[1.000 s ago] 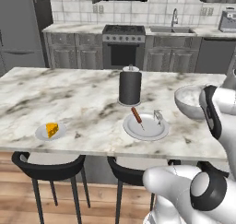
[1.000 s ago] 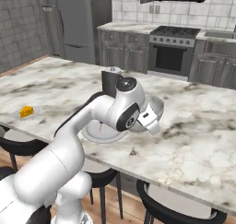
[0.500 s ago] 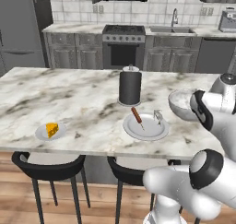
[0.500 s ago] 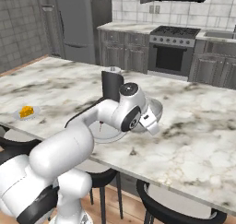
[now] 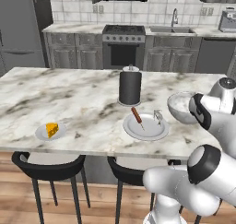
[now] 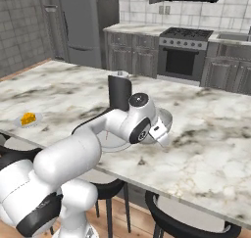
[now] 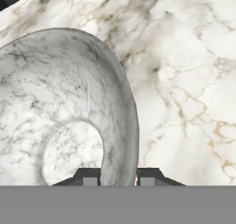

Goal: Take the smaller bowl and place it next to the appetizer plate on the dining counter , and place the larger bowl next to the plate with cooked food.

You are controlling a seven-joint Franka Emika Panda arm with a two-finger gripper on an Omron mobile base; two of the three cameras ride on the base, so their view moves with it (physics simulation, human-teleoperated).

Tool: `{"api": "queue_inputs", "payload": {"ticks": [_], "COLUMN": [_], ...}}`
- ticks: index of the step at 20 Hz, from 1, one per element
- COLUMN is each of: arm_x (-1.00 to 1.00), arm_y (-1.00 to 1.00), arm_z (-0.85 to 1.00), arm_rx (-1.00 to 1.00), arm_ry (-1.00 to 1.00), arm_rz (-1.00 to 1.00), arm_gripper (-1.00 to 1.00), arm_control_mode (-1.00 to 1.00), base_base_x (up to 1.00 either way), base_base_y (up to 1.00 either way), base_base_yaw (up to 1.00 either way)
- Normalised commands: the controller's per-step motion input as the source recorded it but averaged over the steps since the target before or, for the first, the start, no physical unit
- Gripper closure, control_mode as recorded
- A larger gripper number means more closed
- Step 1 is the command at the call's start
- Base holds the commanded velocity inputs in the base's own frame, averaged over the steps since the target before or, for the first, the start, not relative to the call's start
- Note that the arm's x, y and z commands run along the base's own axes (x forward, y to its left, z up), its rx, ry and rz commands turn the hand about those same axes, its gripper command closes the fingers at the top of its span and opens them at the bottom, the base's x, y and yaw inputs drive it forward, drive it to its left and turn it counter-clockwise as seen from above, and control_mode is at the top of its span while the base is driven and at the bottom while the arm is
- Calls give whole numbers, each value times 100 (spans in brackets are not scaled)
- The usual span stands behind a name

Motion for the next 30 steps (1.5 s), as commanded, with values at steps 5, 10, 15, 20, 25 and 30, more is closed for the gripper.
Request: {"api": "queue_inputs", "payload": {"ticks": [5,10,15,20,25,30], "arm_x": [3,12,19,19,19,18], "arm_y": [0,-1,-6,-13,-13,-14], "arm_z": [-15,-27,-29,-25,-25,-23], "arm_rx": [0,0,0,0,0,0], "arm_ry": [0,0,0,0,0,0], "arm_rz": [1,2,2,3,3,3], "arm_gripper": [100,100,100,100,100,100], "arm_control_mode": [-100,-100,-100,-100,-100,-100], "base_base_x": [0,0,0,0,0,0], "base_base_y": [0,0,0,0,0,0], "base_base_yaw": [0,0,0,0,0,0]}}
